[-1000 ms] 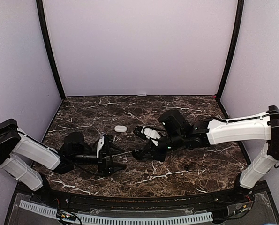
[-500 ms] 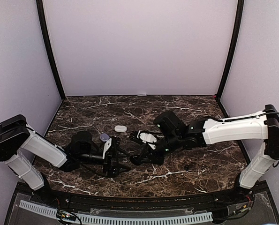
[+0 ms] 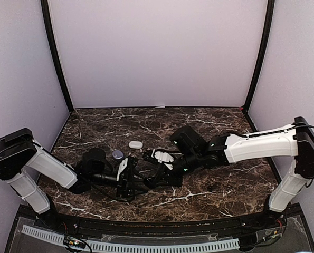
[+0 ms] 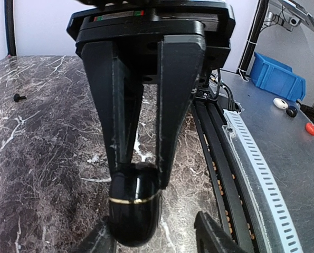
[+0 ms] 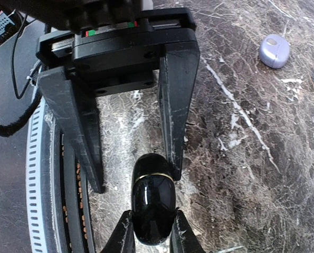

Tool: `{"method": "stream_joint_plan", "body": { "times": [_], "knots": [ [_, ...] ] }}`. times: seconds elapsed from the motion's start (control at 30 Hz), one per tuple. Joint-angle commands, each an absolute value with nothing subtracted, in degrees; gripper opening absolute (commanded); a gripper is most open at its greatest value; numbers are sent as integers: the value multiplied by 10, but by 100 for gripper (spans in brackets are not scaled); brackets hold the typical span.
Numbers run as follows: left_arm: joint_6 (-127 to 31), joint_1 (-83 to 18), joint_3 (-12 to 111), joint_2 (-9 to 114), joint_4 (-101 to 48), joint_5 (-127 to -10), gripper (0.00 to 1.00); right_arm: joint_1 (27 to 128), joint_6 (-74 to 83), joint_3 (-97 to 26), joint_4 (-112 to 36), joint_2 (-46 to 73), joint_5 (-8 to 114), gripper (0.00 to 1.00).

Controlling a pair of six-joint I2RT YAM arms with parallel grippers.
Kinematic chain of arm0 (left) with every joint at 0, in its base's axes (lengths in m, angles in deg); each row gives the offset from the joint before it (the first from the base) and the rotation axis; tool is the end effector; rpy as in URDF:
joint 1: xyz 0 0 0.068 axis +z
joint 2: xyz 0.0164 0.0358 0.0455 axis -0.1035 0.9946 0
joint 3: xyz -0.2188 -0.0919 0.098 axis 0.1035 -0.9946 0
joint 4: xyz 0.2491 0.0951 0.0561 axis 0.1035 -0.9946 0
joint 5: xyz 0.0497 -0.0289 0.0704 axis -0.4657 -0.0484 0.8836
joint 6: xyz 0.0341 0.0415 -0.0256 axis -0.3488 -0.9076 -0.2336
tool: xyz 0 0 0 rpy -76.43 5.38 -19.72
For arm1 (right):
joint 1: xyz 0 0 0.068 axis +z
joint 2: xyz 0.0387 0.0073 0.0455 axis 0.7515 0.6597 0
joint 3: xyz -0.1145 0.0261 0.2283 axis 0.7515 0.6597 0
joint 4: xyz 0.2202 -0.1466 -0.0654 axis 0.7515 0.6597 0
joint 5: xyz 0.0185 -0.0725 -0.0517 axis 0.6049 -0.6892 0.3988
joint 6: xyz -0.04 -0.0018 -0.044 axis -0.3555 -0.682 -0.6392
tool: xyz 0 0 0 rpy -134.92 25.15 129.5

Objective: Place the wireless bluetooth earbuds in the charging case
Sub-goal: Pass from the right arm to the left

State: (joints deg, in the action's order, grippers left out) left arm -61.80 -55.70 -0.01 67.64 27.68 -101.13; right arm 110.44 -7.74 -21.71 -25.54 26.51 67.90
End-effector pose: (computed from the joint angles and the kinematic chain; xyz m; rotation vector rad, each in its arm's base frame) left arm 0.1581 -0.2311 0.1216 1.2889 1.3951 -1.2180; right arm 0.1589 0.3298 0.1918 -1.5388 1.9618 0.9044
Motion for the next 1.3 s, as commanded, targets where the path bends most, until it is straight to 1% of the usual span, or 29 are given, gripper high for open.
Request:
{"method": "stream_joint_plan", "body": {
  "times": [0.0,0.07,0.13,0.27,0.37,0.5,0.63,0.73,0.83,1.0,1.17,1.27],
  "knots": [
    [-625,-560,9,676,284,-1028,44,1111,-82,-239,-281,275,691,10],
    [-627,-561,9,675,283,-1028,37,1112,-82,-239,-282,274,692,10],
    [-628,-561,9,673,280,-1028,34,1112,-82,-239,-282,274,692,10],
    [-629,-561,12,675,275,-1027,34,1112,-82,-239,-285,271,695,10],
    [-628,-561,15,676,269,-1027,38,1112,-82,-238,-286,270,698,10],
    [-628,-561,15,677,268,-1028,38,1112,-82,-238,-285,270,700,10],
    [-631,-561,15,676,269,-1034,26,1112,-82,-233,-288,267,699,10],
    [-632,-562,10,671,276,-1036,23,1112,-81,-227,-292,263,691,11],
    [-632,-562,7,669,285,-1044,21,1112,-82,-220,-297,259,685,15],
    [-625,-562,-6,662,314,-1057,20,1112,-81,-212,-300,251,675,23],
    [-625,-562,-8,657,314,-1056,20,1112,-78,-205,-311,247,666,47],
    [-625,-562,-8,657,313,-1056,20,1112,-75,-200,-319,247,663,58]
  ]
}}
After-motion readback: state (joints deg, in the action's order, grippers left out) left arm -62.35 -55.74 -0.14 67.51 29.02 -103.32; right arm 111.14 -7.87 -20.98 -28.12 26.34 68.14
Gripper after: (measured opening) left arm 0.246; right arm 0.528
